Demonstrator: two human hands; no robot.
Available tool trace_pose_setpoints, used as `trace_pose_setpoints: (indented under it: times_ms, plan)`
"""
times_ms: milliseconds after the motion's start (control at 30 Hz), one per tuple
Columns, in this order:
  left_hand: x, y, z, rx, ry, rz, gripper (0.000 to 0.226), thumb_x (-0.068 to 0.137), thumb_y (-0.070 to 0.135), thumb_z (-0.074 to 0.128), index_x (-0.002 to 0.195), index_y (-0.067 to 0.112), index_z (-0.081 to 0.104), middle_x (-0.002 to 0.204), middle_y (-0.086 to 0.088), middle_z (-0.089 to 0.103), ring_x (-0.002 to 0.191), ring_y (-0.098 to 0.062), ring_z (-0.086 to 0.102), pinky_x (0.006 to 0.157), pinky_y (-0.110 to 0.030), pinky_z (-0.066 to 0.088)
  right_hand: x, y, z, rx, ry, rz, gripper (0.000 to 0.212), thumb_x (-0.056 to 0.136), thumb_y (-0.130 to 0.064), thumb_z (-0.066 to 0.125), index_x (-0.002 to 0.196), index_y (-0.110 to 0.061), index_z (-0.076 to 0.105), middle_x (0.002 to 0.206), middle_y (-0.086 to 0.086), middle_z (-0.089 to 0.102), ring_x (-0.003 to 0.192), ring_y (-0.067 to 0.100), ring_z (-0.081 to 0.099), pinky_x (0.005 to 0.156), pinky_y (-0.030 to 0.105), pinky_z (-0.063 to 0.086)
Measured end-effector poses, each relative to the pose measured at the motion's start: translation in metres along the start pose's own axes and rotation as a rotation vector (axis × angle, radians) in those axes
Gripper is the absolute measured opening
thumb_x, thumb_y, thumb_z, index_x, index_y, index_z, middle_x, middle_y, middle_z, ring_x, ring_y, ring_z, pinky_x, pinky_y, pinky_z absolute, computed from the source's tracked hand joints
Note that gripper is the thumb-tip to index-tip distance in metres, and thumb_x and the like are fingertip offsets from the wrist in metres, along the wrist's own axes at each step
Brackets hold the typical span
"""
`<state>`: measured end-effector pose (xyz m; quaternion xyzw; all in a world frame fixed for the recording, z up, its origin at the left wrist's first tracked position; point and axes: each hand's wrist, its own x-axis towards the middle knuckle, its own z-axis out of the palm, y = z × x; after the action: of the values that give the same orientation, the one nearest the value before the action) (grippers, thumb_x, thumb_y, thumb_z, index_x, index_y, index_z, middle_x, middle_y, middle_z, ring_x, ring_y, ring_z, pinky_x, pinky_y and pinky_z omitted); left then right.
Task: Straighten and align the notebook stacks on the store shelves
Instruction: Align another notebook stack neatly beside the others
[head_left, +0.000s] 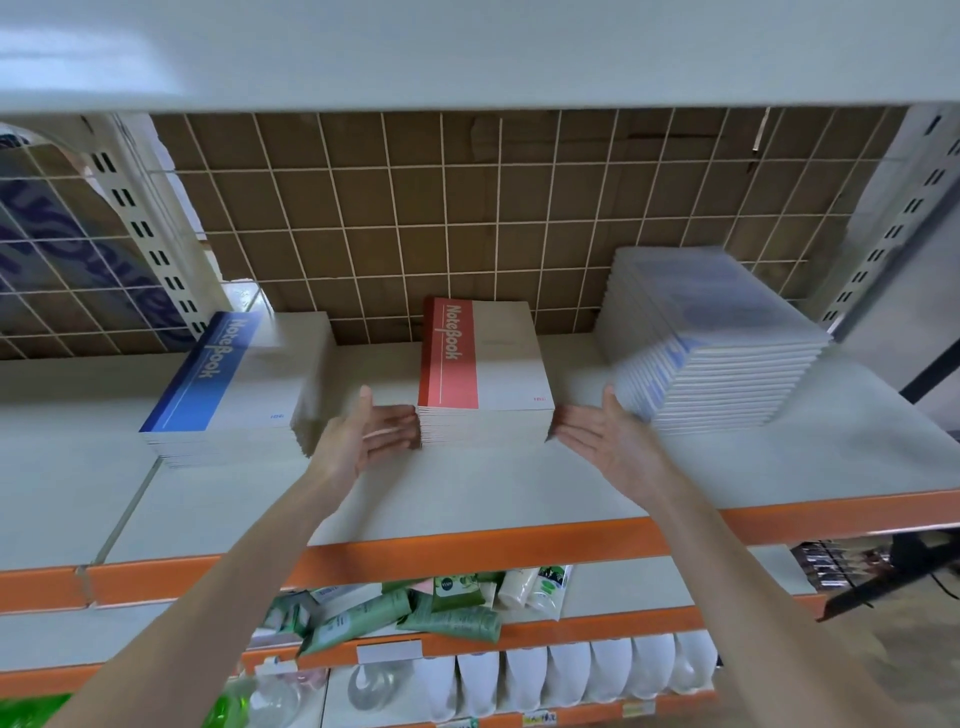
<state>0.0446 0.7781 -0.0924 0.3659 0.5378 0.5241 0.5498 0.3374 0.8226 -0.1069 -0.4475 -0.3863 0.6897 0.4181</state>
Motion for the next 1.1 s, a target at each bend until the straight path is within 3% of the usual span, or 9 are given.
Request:
trace_pose_setpoints:
  times_ms: [100, 467, 800, 1100]
  plan:
    - [-0.008, -0.011, -0.001, 0.005, -0.036, -0.049, 0.054, 0.097, 0.043, 0.033, 0.100, 0.000, 0.065, 0.095, -0.013, 0.073, 0.090, -0.023, 0.070, 0.073, -0.023, 0.057, -0.005, 0.006, -0.005, 0.017, -0.041, 0.018, 0.066, 0.090, -0.056, 0.033, 0.109, 0.001, 0.060, 0.103, 0.011, 0.072, 0.102, 0.018, 0.067, 0.084, 0.020, 0.054]
    - [-0.016, -0.018, -0.004, 0.031, -0.110, -0.035, 0.057, 0.088, 0.046, 0.038, 0.109, 0.000, 0.064, 0.109, -0.013, 0.069, 0.105, -0.021, 0.065, 0.089, -0.022, 0.052, -0.008, 0.005, -0.009, 0.014, -0.101, 0.026, 0.066, 0.083, -0.056, 0.043, 0.108, 0.002, 0.063, 0.110, 0.015, 0.069, 0.107, 0.020, 0.065, 0.088, 0.022, 0.053]
    - [-0.019, -0.022, 0.000, 0.021, -0.019, 0.023, 0.051, 0.094, 0.042, 0.036, 0.102, 0.002, 0.067, 0.103, -0.015, 0.071, 0.101, -0.025, 0.067, 0.085, -0.025, 0.054, -0.012, 0.008, -0.006, 0.014, -0.044, -0.037, 0.063, 0.095, -0.047, 0.036, 0.110, 0.009, 0.062, 0.108, 0.019, 0.069, 0.104, 0.024, 0.067, 0.091, 0.026, 0.052]
    - [-0.014, -0.022, 0.000, 0.045, -0.027, 0.005, 0.052, 0.090, 0.045, 0.039, 0.101, 0.003, 0.067, 0.102, -0.015, 0.071, 0.099, -0.024, 0.068, 0.081, -0.023, 0.055, -0.010, 0.005, -0.006, 0.033, -0.069, 0.015, 0.063, 0.092, -0.049, 0.038, 0.106, 0.007, 0.063, 0.105, 0.018, 0.070, 0.103, 0.024, 0.067, 0.089, 0.025, 0.053]
